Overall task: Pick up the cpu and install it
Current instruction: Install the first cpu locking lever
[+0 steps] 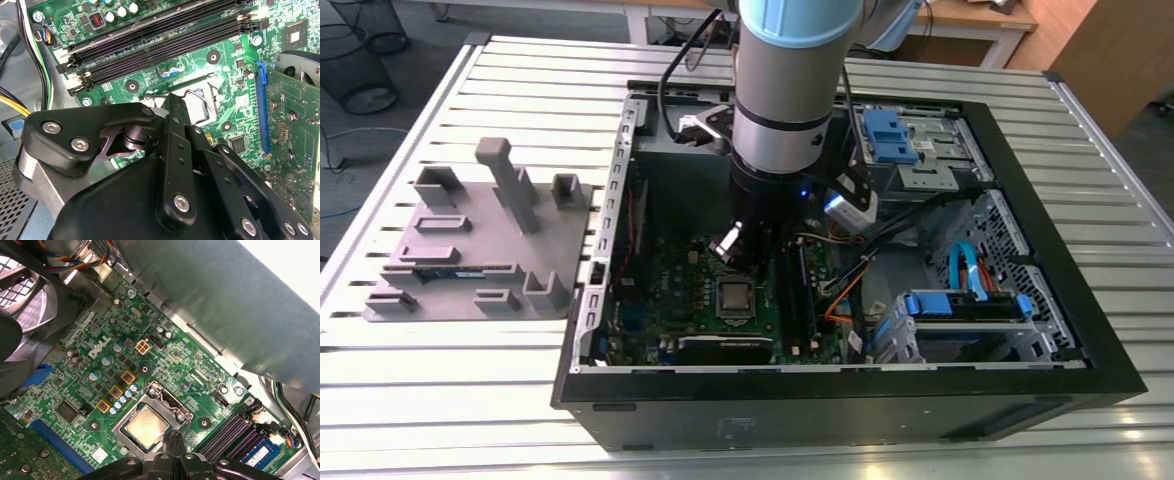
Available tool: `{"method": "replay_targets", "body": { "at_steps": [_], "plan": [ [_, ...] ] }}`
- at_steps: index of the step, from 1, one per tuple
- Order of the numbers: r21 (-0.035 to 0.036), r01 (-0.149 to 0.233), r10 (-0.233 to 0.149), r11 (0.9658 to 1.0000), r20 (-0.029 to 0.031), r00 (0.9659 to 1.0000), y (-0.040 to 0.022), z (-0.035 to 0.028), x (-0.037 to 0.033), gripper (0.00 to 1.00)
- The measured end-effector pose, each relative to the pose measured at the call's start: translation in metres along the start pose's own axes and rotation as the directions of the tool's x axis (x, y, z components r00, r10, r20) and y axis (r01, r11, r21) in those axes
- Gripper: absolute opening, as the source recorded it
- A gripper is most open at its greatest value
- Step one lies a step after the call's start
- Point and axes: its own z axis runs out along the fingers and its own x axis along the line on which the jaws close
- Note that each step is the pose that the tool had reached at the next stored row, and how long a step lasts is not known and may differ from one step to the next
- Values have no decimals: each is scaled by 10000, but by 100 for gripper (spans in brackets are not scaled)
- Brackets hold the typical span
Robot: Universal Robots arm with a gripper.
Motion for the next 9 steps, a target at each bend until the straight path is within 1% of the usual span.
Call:
{"method": "replay_targets", "body": {
  "at_steps": [7, 9],
  "plan": [
    [0, 0, 0, 10000, 0, 10000, 0, 6, 0, 11],
    [0, 0, 0, 10000, 0, 10000, 2, 30, -2, 11]
  ]
}}
